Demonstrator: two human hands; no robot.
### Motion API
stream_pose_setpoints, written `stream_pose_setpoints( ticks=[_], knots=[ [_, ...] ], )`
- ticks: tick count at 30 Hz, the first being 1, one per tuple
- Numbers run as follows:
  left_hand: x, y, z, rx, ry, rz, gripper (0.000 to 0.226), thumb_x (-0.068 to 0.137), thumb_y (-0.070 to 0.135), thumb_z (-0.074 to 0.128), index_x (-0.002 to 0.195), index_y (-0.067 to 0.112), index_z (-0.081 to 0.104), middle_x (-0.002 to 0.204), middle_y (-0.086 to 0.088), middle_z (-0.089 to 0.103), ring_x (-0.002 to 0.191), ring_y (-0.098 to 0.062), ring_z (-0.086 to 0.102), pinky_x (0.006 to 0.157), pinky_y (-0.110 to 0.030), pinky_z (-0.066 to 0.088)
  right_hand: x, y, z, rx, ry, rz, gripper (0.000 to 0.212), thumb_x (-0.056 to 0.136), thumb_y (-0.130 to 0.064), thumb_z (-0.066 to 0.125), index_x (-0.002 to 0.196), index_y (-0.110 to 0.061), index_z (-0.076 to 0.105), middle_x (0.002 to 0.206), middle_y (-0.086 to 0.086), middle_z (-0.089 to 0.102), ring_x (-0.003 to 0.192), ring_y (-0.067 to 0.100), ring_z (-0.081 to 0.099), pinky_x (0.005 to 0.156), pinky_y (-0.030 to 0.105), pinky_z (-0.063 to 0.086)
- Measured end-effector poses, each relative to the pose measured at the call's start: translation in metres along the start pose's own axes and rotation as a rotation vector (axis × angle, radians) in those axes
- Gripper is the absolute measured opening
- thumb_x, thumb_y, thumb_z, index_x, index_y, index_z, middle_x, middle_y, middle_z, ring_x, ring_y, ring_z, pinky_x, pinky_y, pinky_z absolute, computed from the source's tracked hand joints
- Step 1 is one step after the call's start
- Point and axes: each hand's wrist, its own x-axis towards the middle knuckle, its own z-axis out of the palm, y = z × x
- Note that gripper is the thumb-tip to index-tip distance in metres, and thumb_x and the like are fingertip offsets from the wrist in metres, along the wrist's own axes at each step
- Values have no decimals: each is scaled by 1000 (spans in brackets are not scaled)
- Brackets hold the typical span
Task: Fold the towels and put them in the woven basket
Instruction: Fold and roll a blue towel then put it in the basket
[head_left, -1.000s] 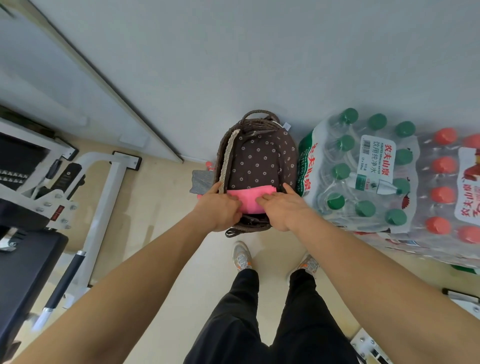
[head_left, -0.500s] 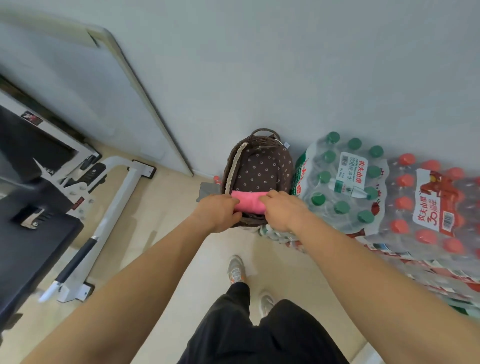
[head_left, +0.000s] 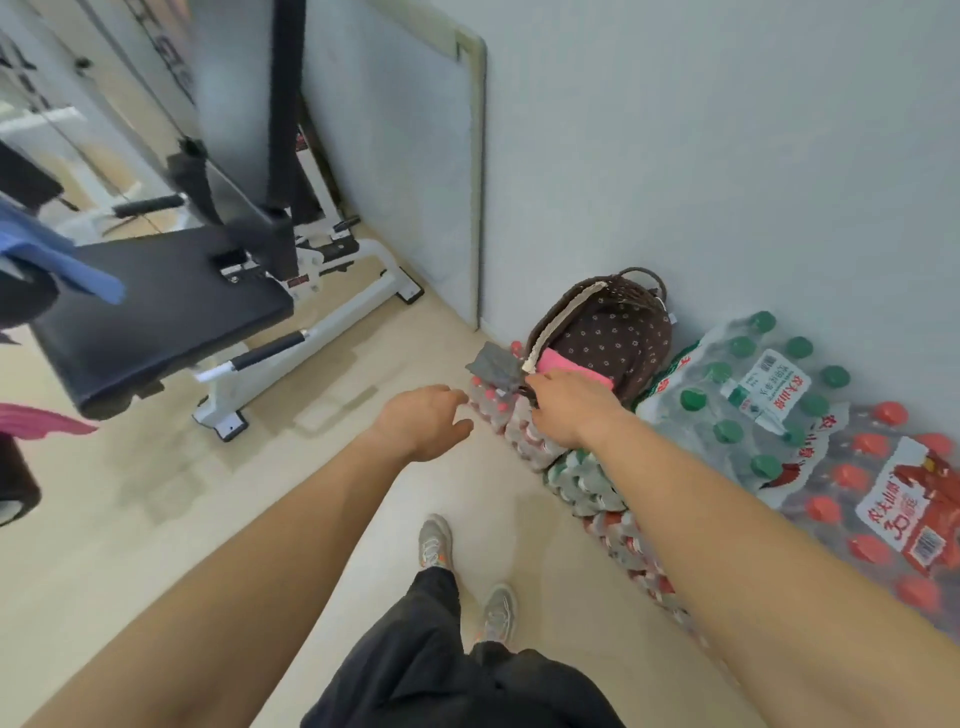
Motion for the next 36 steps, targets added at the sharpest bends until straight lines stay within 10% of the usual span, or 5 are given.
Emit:
stream_pose_setpoints(
  ticks=[18, 36],
  knots=[
    [-223, -238, 38, -333, 149, -591, 52, 96, 49, 44, 142, 25, 44, 144, 1, 48, 127, -23, 49, 100, -40, 45, 60, -336, -20, -268, -11, -520, 48, 92, -22, 43, 140, -19, 43, 140, 7, 48, 127, 30, 47, 101, 46, 44],
    [-290, -472, -18, -370, 292, -669, 49, 97, 42, 46, 141, 19, 47, 142, -5, 51, 126, -27, 51, 102, -44, 45, 149, -560, -94, -291, 76, -577, 51, 96, -32, 46, 144, -20, 37, 137, 8, 45, 125, 33, 45, 91, 47, 45]
  ],
)
